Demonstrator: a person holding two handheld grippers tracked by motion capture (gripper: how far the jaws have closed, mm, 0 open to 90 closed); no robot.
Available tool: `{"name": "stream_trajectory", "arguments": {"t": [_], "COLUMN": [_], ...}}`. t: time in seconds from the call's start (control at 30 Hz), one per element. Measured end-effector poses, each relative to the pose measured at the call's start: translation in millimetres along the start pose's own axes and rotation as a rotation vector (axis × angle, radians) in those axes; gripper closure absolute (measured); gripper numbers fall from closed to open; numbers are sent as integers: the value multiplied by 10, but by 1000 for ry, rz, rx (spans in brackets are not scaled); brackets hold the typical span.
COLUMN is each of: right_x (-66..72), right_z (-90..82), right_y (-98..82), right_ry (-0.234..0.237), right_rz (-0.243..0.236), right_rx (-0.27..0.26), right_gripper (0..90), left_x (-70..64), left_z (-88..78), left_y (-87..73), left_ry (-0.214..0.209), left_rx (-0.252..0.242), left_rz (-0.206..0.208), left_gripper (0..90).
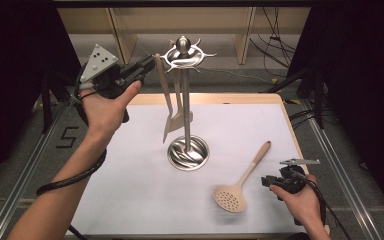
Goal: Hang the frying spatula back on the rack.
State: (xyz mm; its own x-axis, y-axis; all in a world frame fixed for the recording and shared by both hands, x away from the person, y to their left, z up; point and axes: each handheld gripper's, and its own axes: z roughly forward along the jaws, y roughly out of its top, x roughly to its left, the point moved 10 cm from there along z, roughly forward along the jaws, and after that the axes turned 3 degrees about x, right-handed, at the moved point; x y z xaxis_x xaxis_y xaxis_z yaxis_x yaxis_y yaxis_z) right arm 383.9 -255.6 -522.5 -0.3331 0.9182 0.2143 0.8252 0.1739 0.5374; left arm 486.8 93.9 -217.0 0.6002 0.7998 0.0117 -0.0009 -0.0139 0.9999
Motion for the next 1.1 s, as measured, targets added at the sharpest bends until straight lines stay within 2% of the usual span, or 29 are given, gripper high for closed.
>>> {"name": "stream_trajectory", "arguments": {"t": [0.03,0.1,0.13,0.17,0.2,0.23,0.27,0.33,0.4,0.43,0.47,0.5,0.53,0.57,0.6,0.67,0.7,0.73,0.77,0.8,0.83,0.87,0.93,1.1], "right_x": [-2,-10,-12,11,-11,25,15,18,73,74,137,138,101,133,159,127,132,139,201,173,192,163,182,188], "right_z": [0,-10,-3,-17,-29,-40,-36,-20,-41,-35,-18,-19,-16,-18,-54,-53,-55,-54,-68,-25,-28,-23,-3,15], "right_y": [10,6,6,-7,-15,-35,-26,-20,-51,-42,-24,-22,-8,-11,-41,-28,-31,-31,-50,6,5,16,33,67], "right_ry": [12,-3,9,23,-10,-1,-11,11,27,26,61,58,48,44,70,78,81,82,89,71,72,93,96,96], "right_rz": [-13,-11,-21,-13,-21,10,-7,-29,19,13,54,49,8,49,45,-18,-16,-12,55,16,29,-30,-29,-52], "right_rx": [-12,-13,-19,-4,-3,16,9,-1,19,-1,-30,-34,-47,-50,-13,-23,-19,-17,9,-46,-29,-14,-5,-21], "right_gripper": [734,733,733,733,733,733,733,732,730,730,729,728,727,727,727,726,726,727,726,726,726,727,726,727], "left_x": [-6,-7,1,12,26,36,49,63,69,79,72,79,83,71,89,100,108,112,117,123,133,150,163,186], "left_z": [-31,-103,-141,-184,-226,-265,-306,-381,-451,-482,-504,-528,-546,-563,-571,-605,-620,-637,-657,-676,-693,-707,-729,-759], "left_y": [-6,-31,-49,-72,-102,-131,-165,-239,-314,-352,-400,-447,-495,-548,-568,-631,-653,-668,-676,-674,-670,-674,-706,-725], "left_ry": [-4,-5,-6,-4,-4,-3,1,6,10,19,11,18,20,19,16,23,27,30,33,35,40,48,61,65], "left_rx": [-7,-14,-19,-22,-20,-20,-16,-8,0,3,13,23,31,42,34,40,43,44,45,42,38,39,53,54], "left_rz": [4,8,6,3,3,-2,-4,-11,-16,-19,-28,-32,-39,-62,-36,-47,-52,-57,-63,-64,-67,-70,-110,-120], "left_gripper": [809,770,738,717,704,688,668,621,589,573,559,548,540,535,530,525,524,521,518,518,517,515,512,507]}}
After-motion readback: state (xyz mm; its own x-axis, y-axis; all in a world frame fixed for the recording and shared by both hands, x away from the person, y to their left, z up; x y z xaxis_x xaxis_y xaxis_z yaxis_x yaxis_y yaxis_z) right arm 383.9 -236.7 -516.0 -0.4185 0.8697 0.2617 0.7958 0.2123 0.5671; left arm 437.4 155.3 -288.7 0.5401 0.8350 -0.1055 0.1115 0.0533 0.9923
